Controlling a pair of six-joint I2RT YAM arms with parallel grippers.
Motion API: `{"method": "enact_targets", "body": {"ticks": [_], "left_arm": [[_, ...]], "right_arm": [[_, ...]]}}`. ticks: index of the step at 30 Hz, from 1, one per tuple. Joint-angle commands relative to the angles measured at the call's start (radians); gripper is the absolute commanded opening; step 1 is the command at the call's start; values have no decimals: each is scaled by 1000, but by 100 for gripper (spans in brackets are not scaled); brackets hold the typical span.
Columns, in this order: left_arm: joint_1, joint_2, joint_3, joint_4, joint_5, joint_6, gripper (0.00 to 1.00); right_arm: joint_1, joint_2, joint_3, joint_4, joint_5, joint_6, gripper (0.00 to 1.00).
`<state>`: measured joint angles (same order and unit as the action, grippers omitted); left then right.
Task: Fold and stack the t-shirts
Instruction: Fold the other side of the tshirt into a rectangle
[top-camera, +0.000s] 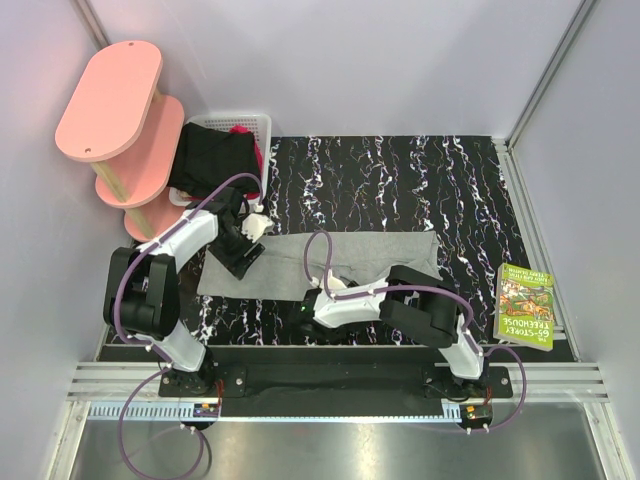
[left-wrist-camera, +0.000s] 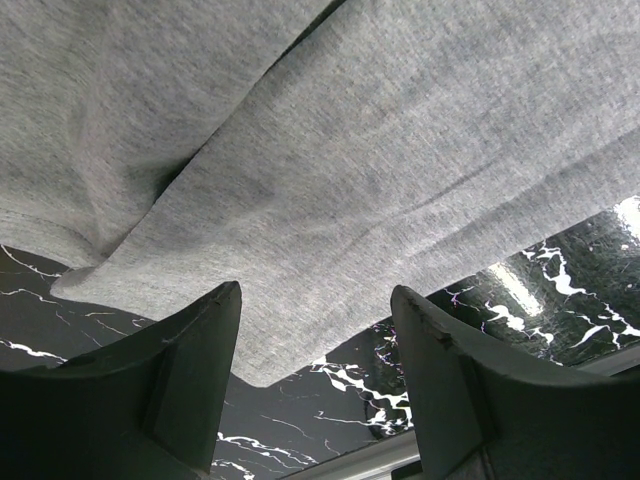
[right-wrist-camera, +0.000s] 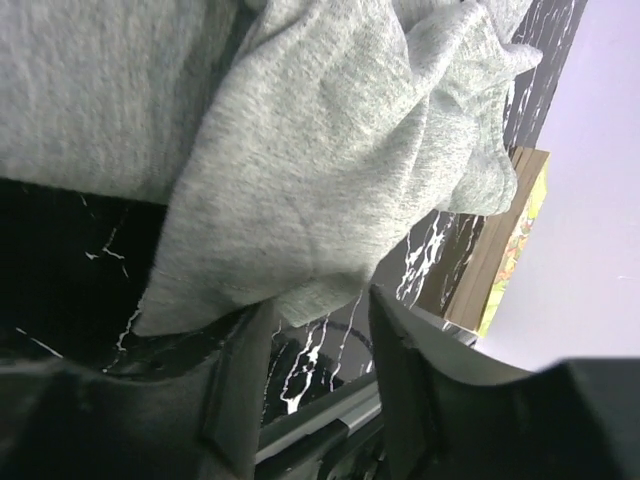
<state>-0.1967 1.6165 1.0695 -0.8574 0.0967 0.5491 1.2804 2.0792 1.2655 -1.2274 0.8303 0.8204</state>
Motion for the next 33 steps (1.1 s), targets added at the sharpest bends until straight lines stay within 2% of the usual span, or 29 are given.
{"method": "enact_targets", "body": {"ticks": [1, 2, 5, 10, 17, 24, 33], "left_arm": [[6, -38, 24, -8, -9, 3, 67], [6, -37, 24, -9, -9, 5, 67], [6, -37, 27, -11, -9, 5, 67], [6, -35, 27, -11, -8, 5, 67], [6, -26, 23, -9, -8, 6, 67], [6, -27, 21, -8, -3, 3, 67], [6, -40, 12, -8, -15, 11, 67]], "right_arm": [[-18, -19, 34, 12, 67, 66, 44], [-24, -27, 34, 12, 70, 66, 35], [-36, -51, 35, 13, 73, 54, 20], [-49, -80, 37, 12, 70, 43, 12], [-62, -151, 101, -70, 92, 37, 0], [-157, -218, 193, -84, 142, -49, 0], [-331, -186, 245, 123, 150, -283, 0]]}}
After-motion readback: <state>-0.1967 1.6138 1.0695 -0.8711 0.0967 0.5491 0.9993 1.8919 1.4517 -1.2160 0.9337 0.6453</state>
